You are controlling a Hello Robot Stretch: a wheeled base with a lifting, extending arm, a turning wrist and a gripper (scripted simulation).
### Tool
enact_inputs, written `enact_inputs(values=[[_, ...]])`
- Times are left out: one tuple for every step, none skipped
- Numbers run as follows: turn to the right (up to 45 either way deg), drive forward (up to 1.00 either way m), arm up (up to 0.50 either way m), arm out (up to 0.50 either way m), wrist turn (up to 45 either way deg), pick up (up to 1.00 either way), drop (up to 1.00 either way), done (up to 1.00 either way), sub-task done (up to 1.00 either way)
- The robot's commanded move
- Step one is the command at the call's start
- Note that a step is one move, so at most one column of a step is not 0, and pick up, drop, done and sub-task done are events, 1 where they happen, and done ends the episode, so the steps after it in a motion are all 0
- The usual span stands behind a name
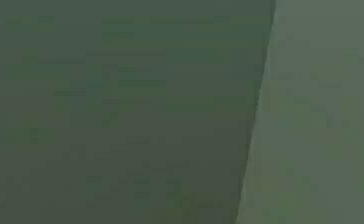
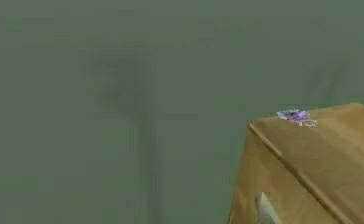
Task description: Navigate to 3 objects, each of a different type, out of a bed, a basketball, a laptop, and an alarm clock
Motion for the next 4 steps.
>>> enact_inputs(values=[[-45.0, 0.00, 0.00, 0.00, 0.0, 0.00, 0.00, 0.00, 0.00], [-45.0, 0.00, 0.00, 0.00, 0.0, 0.00, 0.00, 0.00, 0.00], [-15.0, 0.00, 0.00, 0.00, 0.0, 0.00, 0.00, 0.00, 0.00], [0.0, 0.25, 0.00, 0.00, 0.0, 0.00, 0.00, 0.00, 0.00]])
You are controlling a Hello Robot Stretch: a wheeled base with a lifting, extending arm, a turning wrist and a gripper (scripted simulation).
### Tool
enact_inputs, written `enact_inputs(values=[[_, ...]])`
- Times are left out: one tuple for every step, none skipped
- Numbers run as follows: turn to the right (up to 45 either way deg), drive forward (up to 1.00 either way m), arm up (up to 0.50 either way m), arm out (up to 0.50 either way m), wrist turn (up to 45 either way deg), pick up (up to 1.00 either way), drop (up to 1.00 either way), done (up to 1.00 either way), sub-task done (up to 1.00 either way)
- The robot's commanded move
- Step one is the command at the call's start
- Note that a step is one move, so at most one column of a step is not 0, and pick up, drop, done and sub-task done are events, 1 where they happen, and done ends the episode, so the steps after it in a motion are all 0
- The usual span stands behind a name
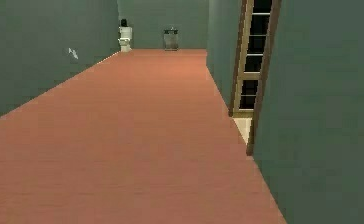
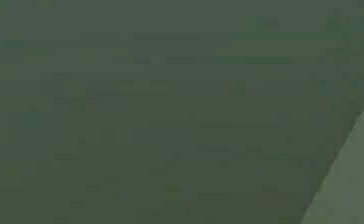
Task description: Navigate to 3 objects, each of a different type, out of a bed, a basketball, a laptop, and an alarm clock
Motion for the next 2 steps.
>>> enact_inputs(values=[[6.0, 0.00, 0.00, 0.00, 0.0, 0.00, 0.00, 0.00, 0.00], [0.0, 1.00, 0.00, 0.00, 0.0, 0.00, 0.00, 0.00, 0.00]])
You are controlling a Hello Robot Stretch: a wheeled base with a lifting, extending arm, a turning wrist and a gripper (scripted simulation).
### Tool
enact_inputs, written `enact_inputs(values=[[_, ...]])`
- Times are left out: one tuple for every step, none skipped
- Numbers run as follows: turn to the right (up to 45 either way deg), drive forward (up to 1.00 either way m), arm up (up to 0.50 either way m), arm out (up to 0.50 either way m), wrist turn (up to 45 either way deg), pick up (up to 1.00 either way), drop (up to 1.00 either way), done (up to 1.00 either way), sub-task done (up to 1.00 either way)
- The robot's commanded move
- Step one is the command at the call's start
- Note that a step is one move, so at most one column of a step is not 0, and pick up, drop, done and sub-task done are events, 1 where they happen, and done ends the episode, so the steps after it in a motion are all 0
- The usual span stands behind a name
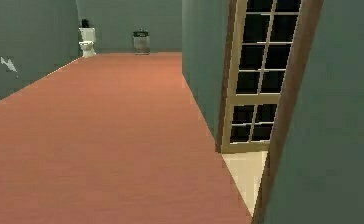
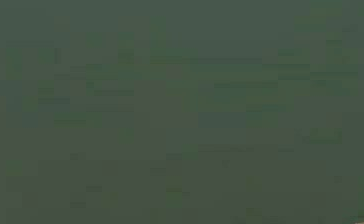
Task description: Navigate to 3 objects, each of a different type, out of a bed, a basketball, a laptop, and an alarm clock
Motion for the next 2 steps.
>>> enact_inputs(values=[[0.0, 1.00, 0.00, 0.00, 0.0, 0.00, 0.00, 0.00, 0.00], [0.0, 0.45, 0.00, 0.00, 0.0, 0.00, 0.00, 0.00, 0.00]])
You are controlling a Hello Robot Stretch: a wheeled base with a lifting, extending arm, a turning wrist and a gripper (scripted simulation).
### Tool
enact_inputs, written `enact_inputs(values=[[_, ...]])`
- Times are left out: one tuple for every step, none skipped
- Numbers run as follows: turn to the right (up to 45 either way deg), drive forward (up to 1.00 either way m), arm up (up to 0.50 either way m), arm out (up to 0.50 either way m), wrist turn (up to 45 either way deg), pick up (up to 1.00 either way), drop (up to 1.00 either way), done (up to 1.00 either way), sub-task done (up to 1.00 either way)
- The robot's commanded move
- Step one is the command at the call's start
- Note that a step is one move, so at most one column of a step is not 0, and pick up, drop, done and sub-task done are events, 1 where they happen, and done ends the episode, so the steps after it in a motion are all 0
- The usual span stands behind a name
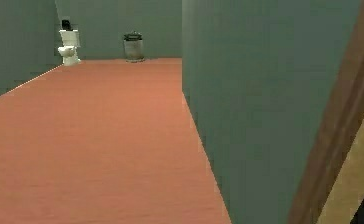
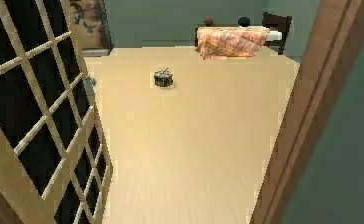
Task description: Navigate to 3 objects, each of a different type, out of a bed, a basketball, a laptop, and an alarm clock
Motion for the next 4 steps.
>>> enact_inputs(values=[[45.0, 0.00, 0.00, 0.00, 0.0, 0.00, 0.00, 0.00, 0.00], [45.0, 0.00, 0.00, 0.00, 0.0, 0.00, 0.00, 0.00, 0.00], [12.0, 0.00, 0.00, 0.00, 0.0, 0.00, 0.00, 0.00, 0.00], [0.0, 0.75, 0.00, 0.00, 0.0, 0.00, 0.00, 0.00, 0.00]])
